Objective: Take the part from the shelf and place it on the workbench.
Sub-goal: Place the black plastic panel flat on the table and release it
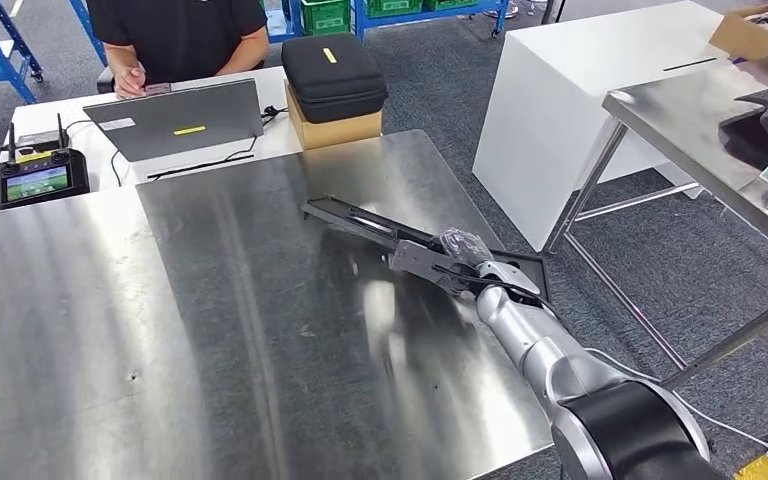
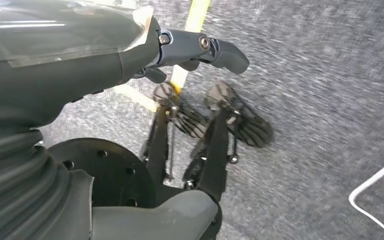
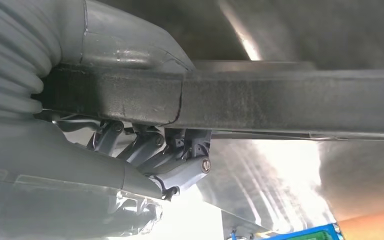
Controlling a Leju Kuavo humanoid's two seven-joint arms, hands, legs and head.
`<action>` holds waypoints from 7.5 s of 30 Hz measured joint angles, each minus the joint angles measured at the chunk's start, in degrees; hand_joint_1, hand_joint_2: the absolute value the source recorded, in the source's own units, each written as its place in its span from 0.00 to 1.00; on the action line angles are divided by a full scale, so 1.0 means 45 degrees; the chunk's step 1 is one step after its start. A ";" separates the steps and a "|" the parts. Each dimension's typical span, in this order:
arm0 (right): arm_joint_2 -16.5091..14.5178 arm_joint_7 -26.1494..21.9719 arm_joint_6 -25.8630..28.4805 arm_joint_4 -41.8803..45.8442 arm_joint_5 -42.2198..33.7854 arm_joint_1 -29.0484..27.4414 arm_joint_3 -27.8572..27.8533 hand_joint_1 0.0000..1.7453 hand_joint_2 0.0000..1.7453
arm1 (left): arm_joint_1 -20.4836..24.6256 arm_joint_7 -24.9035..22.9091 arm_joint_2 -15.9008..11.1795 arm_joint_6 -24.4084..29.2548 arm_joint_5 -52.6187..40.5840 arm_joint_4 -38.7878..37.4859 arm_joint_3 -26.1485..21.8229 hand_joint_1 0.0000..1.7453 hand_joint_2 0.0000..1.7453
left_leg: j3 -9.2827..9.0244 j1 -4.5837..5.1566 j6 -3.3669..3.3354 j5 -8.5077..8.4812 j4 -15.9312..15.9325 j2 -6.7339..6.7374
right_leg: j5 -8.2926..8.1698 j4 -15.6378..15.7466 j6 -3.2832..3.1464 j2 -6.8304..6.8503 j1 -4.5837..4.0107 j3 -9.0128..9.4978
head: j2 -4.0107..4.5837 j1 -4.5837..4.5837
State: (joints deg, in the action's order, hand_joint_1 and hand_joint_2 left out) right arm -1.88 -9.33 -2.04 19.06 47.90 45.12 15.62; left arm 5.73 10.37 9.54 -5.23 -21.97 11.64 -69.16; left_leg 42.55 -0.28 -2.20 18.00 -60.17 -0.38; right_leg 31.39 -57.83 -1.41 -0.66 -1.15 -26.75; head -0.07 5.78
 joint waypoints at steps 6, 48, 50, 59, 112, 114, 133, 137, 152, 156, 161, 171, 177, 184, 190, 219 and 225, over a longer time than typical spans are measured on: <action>-0.0164 0.0074 -0.0085 0.0064 0.0064 0.0160 0.0146 1.00 1.00 | 0.0099 -0.0076 -0.0117 0.0018 -0.0130 0.0016 0.0000 0.00 1.00 | 0.0655 -0.0433 0.0748 0.2227 -0.2998 0.0139 | -0.0830 0.0024 0.0054 0.0043 0.0302 -0.0757 | 0.0000 -0.0072; -0.0680 0.0193 -0.0726 0.0102 0.0022 0.0205 0.0585 1.00 1.00 | 0.0455 -0.0647 -0.0123 0.0620 -0.0199 0.0011 0.0000 0.00 1.00 | -0.1871 -0.0459 -0.0029 0.1592 0.0305 0.0104 | -0.1726 -0.0088 0.0923 0.0289 0.0400 -0.2035 | 0.0000 -0.0308; -0.0677 0.0193 -0.0726 0.0102 0.0022 0.0207 0.0585 1.00 1.00 | 0.0455 -0.0649 -0.0123 0.0621 -0.0198 0.0011 -0.0001 0.00 1.00 | -0.1864 -0.0457 -0.0032 0.1584 0.0310 0.0106 | -0.1700 -0.0108 0.0915 0.0287 0.0400 -0.2050 | 0.0000 -0.0310; -0.0697 0.0121 -0.0748 0.0136 0.0045 0.0328 0.0726 1.00 1.00 | 0.0341 -0.0712 0.0041 0.0710 -0.0175 0.0012 -0.0010 0.00 1.00 | -0.0534 0.0078 -0.0096 -0.0159 0.0430 -0.0056 | 0.0243 0.0243 0.0112 0.0088 -0.0075 0.0429 | 0.0000 -0.0357; 0.1958 0.0546 0.7503 1.2162 0.3040 -0.2302 -0.1636 1.00 1.00 | -0.0065 0.0860 -0.0031 0.0722 -0.1637 0.0011 0.0648 0.00 1.00 | -0.1991 -0.0215 0.0009 0.2268 0.0139 0.0125 | -0.2697 0.0412 0.1152 0.0344 0.0528 -0.2548 | 0.0000 -0.0435; 0.1967 0.0587 0.7152 1.2169 0.2925 -0.2512 -0.1526 1.00 1.00 | -0.0063 0.0884 -0.0027 0.0687 -0.1583 0.0011 0.0668 0.00 1.00 | -0.1987 -0.0216 0.0024 0.2258 0.0139 0.0124 | -0.2697 0.0404 0.1151 0.0343 0.0527 -0.2561 | 0.0000 -0.0435; 0.2038 0.0211 0.5928 1.1265 0.1899 -0.2801 -0.1089 1.00 1.00 | -0.0070 0.0775 0.0008 0.0691 -0.1246 0.0011 0.0532 0.00 1.00 | -0.1890 -0.0059 -0.0029 0.2220 0.0105 0.0071 | -0.2789 0.0412 0.1276 0.0357 0.0658 -0.2594 | 0.0000 -0.0440; 0.2120 0.0194 0.5875 1.1227 0.1878 -0.2791 -0.1054 1.00 1.00 | -0.0065 0.0750 0.0030 0.0707 -0.1201 0.0011 0.0510 0.00 1.00 | -0.2027 -0.0150 -0.0277 0.2008 0.0298 0.0084 | -0.2566 0.0121 0.1333 0.0342 0.0737 -0.2787 | 0.0000 -0.0429; 0.2369 0.0188 0.5676 1.1088 0.1833 -0.2765 -0.0885 1.00 1.00 | -0.0079 0.0708 0.0156 0.0712 -0.1103 0.0021 0.0316 0.00 1.00 | -0.1856 -0.0285 0.0348 0.2192 0.0068 0.0003 | -0.1424 -0.0044 0.0769 0.0124 0.0646 -0.1782 | 0.0000 -0.0464; 0.2340 0.0193 0.5676 1.1081 0.1831 -0.2802 -0.0877 1.00 1.00 | -0.0087 0.0708 0.0154 0.0714 -0.1103 0.0021 0.0311 0.00 1.00 | -0.0393 -0.0303 0.0381 0.3568 -0.2863 0.0042 | -0.1391 -0.0030 0.0425 0.0135 0.0516 -0.1738 | 0.0000 -0.0516; 0.2316 0.0193 0.5676 1.1067 0.1872 -0.2844 -0.0840 1.00 1.00 | -0.0093 0.0703 0.0124 0.0738 -0.1086 0.0024 0.0300 0.00 1.00 | -0.1168 -0.0116 -0.0118 0.2120 -0.0962 0.0061 | -0.1315 -0.0039 0.0337 0.0123 0.0236 -0.1586 | 0.0000 -0.0508; 0.2339 0.0191 0.5665 1.1027 0.1876 -0.2802 -0.0805 1.00 1.00 | -0.0076 0.0698 0.0174 0.0746 -0.1071 0.0024 0.0267 0.00 1.00 | -0.1956 -0.0058 -0.0405 0.1572 0.0633 0.0180 | -0.0101 -0.2861 0.0642 0.0146 0.0356 -0.3045 | 0.0000 -0.0483; 0.2324 0.0186 0.5661 1.0915 0.1932 -0.2749 -0.0789 1.00 1.00 | -0.0075 0.0698 0.0234 0.0776 -0.0969 0.0023 0.0189 0.00 1.00 | -0.1961 -0.0168 -0.0082 0.1754 0.0461 0.0106 | -0.1211 -0.0597 0.1368 0.0180 0.0720 -0.1990 | 0.0000 -0.0447; 0.2222 0.0080 0.5678 1.0687 0.1991 -0.2565 -0.0736 1.00 1.00 | -0.0079 0.0704 0.0246 0.0784 -0.0906 0.0021 0.0104 0.00 1.00 | -0.1451 -0.0232 0.0334 0.2521 -0.0685 0.0079 | -0.1356 0.0010 0.0614 0.0129 0.0730 -0.1611 | 0.0000 -0.0496; 0.2094 0.0052 0.5692 1.0376 0.2084 -0.2485 -0.0713 1.00 1.00 | -0.0094 0.0708 0.0245 0.0788 -0.0879 0.0021 0.0004 0.00 1.00 | -0.0384 -0.0218 0.0221 0.2605 -0.2328 0.0069 | -0.1246 0.0003 0.0408 0.0111 0.0499 -0.1464 | 0.0000 -0.0523; 0.1937 0.0045 0.5678 0.9231 0.2363 -0.1903 -0.0357 1.00 1.00 | -0.0095 0.0737 0.0363 0.0897 -0.0820 0.0016 -0.0078 0.00 1.00 | 0.0032 -0.0147 0.0377 0.3077 -0.3057 0.0042 | -0.1375 0.0192 0.0235 0.0116 0.0389 -0.1461 | 0.0000 -0.0560; 0.1962 0.0111 0.5673 0.9214 0.2371 -0.1881 -0.0333 1.00 1.00 | -0.0084 0.0737 0.0289 0.0854 -0.0845 0.0017 -0.0075 0.00 1.00 | -0.1552 0.0048 -0.0158 0.1505 0.0370 0.0085 | -0.1237 0.0196 0.0340 0.0055 0.0218 -0.1351 | 0.0000 -0.0548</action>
State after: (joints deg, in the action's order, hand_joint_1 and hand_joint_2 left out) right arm 6.95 -8.83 23.49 60.52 58.57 36.65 14.12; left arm 5.35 13.68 10.84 -1.39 -25.77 11.72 -69.49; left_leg 35.56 -0.06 -2.91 24.78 -58.51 0.00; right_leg 25.82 -56.95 0.12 -0.41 -0.17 -32.83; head -0.07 3.32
